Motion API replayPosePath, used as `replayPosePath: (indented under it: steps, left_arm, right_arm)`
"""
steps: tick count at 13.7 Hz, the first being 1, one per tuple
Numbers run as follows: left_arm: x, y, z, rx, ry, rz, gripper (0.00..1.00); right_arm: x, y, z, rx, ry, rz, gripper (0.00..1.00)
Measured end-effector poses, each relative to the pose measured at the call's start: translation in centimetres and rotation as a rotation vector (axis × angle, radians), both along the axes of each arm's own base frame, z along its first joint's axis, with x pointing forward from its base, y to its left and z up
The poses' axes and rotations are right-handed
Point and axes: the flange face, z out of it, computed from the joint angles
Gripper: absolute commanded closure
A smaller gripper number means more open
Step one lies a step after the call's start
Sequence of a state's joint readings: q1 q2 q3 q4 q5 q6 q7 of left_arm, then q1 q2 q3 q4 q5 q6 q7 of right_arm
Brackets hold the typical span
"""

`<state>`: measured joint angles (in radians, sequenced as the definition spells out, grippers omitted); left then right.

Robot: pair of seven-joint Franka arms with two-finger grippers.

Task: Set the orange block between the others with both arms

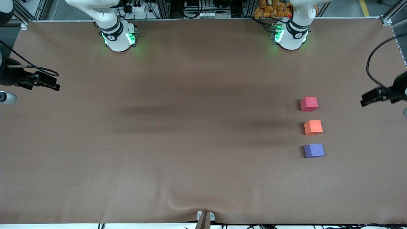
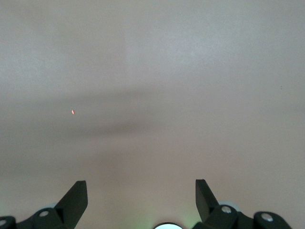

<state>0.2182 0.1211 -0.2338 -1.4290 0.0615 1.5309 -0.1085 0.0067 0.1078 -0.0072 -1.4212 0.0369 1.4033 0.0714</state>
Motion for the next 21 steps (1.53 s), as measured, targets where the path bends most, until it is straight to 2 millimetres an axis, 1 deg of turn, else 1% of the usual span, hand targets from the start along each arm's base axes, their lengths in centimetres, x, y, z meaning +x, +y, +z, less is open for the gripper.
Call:
replayPosePath:
  steps: [1,3,6,8,11,14,17,21]
  left_arm:
    - [-0.8,-0.3,1.0,-0.002,-0.001,0.001,0.0]
    - [-1.8,-0.7,2.7,0.0,-0.022,-0.003,0.0]
    - [-2.9,-1.4,4.3,0.004,-0.041,-0.01,0.0]
    - [-3.5,-2.0,4.7,0.009,-0.031,-0.014,0.0]
    - [-3.6,-2.3,4.6,0.01,-0.025,-0.017,0.0]
    - [-3.9,-2.4,4.5,0.009,-0.008,-0.018,0.0]
    - [-4.6,-2.1,5.5,0.009,-0.02,-0.012,0.0]
    - [-5.0,-1.3,6.0,-0.021,-0.024,0.005,0.0]
  right_arm:
    - [0.0,0.0,0.0,0.0,0.0,0.0,0.0]
    - [0.0,-0.2,0.0,-0.001,0.003,-0.003,0.0]
    - [-0.9,-0.7,-0.5,-0.001,0.077,-0.007,0.0]
    - [-1.2,-0.7,-0.6,-0.001,0.101,-0.006,0.0]
    - [-1.2,-0.7,-0.5,-0.001,0.098,-0.006,0.0]
    - [-1.2,-0.6,0.5,-0.001,0.076,-0.004,0.0]
    - [-1.4,-0.5,1.4,-0.001,0.058,-0.002,0.0]
    - [-1.4,-0.5,1.5,-0.001,0.057,-0.002,0.0]
